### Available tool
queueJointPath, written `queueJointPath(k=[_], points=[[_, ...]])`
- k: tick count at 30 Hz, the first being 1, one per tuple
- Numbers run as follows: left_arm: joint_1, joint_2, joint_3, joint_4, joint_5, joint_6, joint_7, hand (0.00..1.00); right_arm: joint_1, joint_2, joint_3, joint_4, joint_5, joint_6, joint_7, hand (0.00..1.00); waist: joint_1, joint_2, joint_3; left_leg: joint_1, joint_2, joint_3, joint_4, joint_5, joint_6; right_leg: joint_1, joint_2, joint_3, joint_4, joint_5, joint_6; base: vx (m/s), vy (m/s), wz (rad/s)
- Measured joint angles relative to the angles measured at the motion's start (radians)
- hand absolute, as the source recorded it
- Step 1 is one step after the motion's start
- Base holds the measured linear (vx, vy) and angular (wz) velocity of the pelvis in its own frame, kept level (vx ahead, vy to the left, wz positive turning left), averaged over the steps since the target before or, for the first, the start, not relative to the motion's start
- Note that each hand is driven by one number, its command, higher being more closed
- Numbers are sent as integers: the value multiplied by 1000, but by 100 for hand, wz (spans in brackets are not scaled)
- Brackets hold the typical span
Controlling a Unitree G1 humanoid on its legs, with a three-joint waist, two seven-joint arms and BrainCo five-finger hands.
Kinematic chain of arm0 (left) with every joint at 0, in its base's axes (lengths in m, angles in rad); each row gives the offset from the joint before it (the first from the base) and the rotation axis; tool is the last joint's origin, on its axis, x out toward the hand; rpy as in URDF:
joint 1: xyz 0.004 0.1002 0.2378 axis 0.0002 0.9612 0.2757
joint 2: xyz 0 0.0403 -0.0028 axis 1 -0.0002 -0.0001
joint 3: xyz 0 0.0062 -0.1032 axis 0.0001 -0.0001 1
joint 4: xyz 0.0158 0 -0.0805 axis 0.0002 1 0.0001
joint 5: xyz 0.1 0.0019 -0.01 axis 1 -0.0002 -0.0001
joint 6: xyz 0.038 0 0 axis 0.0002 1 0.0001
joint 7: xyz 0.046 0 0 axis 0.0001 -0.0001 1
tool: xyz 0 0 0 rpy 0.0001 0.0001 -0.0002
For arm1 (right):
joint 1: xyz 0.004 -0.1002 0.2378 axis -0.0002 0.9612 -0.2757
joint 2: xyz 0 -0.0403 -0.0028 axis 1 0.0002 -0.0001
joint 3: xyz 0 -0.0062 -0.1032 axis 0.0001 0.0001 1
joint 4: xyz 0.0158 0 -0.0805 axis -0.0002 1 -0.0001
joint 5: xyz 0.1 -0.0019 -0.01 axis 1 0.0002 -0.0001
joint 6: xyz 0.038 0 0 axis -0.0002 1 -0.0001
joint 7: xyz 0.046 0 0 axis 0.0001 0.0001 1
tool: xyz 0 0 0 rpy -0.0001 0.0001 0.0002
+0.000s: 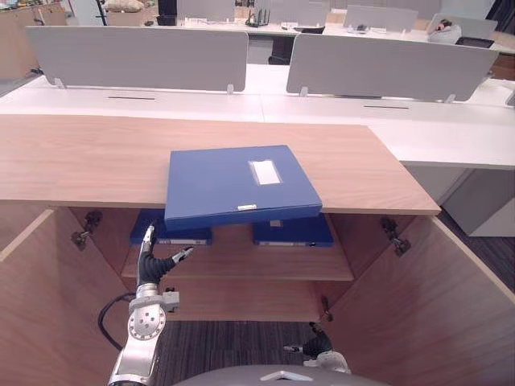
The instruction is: Walk over to the cabinet, pick up the folder, carry it to the office cabinet, place the folder inside the office cabinet, then close the office cabinet door
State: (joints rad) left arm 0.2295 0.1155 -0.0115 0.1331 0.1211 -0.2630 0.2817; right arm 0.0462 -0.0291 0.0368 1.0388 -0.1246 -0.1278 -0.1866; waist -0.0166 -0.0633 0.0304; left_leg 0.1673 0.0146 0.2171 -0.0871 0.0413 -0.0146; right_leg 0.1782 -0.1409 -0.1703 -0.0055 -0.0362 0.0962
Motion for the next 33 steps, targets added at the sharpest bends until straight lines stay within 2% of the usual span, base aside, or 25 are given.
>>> queueJointPath(k=[8,12,16,33], points=[[3,-13,67,-11,-8,0,26,0,2,1,25,0,0,0,2,0,7,-2,-2,-3,-2,0,0,-2,-1,-1,-1,9,-1,-6,9,-4,4,0],[3,-20,106,-76,-12,-2,42,0,2,1,34,2,-2,1,4,0,12,-5,-6,-3,-2,0,0,-1,2,-2,0,10,-3,-4,5,35,4,0],[1,-20,110,-97,-11,-12,41,0,-1,2,37,2,-40,1,5,0,16,-7,-10,-4,-2,0,0,0,4,0,1,10,-3,-3,5,42,-4,-1],[-9,-17,121,-177,-42,-23,19,0,-1,1,38,11,-40,4,13,0,17,-2,-16,17,3,7,0,-9,-7,15,5,21,-3,-8,-4,-18,1,-1]])
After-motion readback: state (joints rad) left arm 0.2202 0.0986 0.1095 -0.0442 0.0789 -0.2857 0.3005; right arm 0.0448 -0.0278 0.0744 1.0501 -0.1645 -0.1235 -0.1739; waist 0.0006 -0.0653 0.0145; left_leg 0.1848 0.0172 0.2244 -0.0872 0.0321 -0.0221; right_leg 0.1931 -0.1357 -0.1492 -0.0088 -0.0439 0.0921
